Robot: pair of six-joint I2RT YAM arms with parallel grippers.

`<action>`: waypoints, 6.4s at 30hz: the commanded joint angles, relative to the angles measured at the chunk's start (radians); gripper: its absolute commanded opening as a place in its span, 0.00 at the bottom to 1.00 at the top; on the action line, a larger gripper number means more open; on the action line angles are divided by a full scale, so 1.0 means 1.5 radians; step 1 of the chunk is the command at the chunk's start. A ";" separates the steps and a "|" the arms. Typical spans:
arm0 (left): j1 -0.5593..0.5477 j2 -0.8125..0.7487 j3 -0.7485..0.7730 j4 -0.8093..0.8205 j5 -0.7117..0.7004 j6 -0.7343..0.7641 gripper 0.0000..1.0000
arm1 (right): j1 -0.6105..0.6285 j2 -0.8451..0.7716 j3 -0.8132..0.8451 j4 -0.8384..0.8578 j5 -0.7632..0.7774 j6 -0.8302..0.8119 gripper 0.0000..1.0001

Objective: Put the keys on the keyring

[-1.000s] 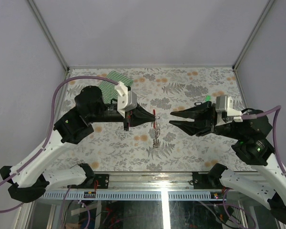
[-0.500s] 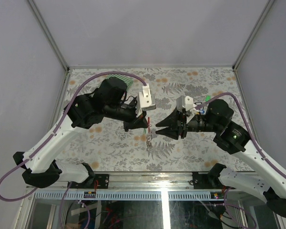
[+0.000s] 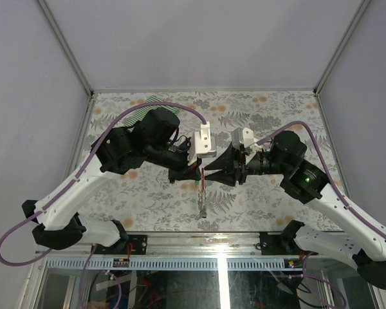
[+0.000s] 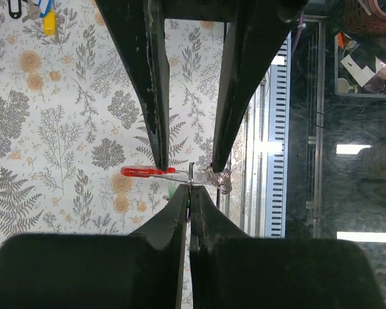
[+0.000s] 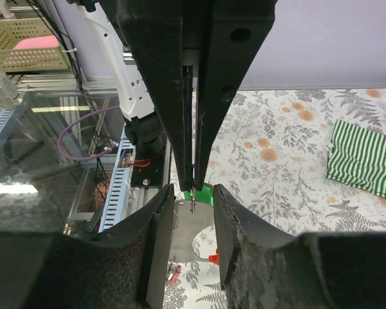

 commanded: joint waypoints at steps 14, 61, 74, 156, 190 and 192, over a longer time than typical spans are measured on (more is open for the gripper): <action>-0.012 -0.003 0.036 0.010 -0.007 0.012 0.00 | 0.000 0.024 0.003 0.027 -0.042 0.004 0.31; -0.017 -0.146 -0.134 0.224 0.032 -0.027 0.27 | 0.000 -0.029 -0.030 0.216 -0.018 0.132 0.00; -0.017 -0.141 -0.138 0.225 0.014 -0.012 0.00 | 0.000 -0.037 -0.026 0.207 -0.009 0.126 0.00; -0.017 -0.300 -0.502 0.891 0.037 -0.280 0.05 | 0.000 -0.110 -0.080 0.362 0.073 0.175 0.00; -0.021 -0.021 0.023 -0.042 -0.063 0.068 0.00 | 0.000 -0.033 -0.012 0.061 0.018 0.040 0.40; -0.024 -0.017 0.029 -0.044 -0.063 0.070 0.00 | 0.000 -0.019 -0.017 0.078 0.000 0.049 0.41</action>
